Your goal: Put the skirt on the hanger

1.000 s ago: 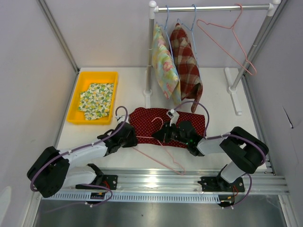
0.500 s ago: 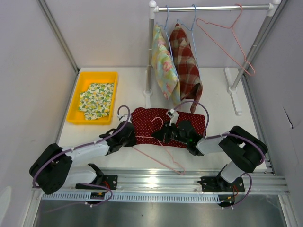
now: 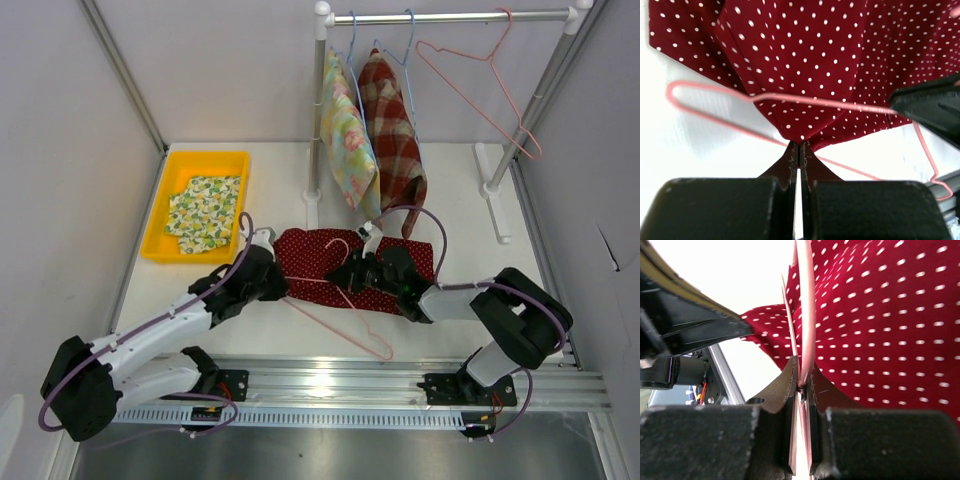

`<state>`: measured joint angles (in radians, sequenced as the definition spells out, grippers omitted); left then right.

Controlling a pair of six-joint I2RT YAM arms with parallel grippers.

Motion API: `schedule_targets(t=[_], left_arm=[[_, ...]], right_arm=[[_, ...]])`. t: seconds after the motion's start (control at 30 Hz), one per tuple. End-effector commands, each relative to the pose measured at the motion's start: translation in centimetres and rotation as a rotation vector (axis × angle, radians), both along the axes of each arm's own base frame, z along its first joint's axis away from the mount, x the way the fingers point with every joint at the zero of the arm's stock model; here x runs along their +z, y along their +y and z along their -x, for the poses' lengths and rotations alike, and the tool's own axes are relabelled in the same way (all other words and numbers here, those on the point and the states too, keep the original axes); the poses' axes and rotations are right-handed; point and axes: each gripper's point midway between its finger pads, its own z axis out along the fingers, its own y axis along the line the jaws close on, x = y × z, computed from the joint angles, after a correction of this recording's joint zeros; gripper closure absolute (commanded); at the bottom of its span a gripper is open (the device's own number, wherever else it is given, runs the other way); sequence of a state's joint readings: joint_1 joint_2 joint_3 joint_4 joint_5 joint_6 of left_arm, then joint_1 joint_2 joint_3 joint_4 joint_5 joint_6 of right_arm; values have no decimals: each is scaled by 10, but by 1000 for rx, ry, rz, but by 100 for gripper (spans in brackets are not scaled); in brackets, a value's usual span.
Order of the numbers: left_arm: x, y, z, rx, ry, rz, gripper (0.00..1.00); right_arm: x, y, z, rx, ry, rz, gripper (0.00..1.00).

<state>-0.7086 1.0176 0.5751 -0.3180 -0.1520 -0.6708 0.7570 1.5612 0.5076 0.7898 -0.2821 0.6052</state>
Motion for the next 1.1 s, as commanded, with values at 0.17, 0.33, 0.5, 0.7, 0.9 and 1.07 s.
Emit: schedule_targets(t=[0.17,0.33,0.5,0.7,0.9,1.07], left_arm=[[37,9,-1,0,-69,-11,100],[36,21,-1,21,-67,-33,100],[42,40,-3,50,-72,-34,100],[42,64,-9,97,-57,-42,100],[39,70,-13,124,-42,-33,100],[39,73,-19,146,-33,-10,100]], right_arm=[[20,-16,-20,-29,-63,7,100],[26,-24,-27,-39,-69,-5,100],[23,-34,-34,-53,-64,2,100],[22,-45,-40,-70,-57,-8,100],[20,-52,-40,-73,-50,-13,100],[12,-54,-29,-51,-31,-15,100]])
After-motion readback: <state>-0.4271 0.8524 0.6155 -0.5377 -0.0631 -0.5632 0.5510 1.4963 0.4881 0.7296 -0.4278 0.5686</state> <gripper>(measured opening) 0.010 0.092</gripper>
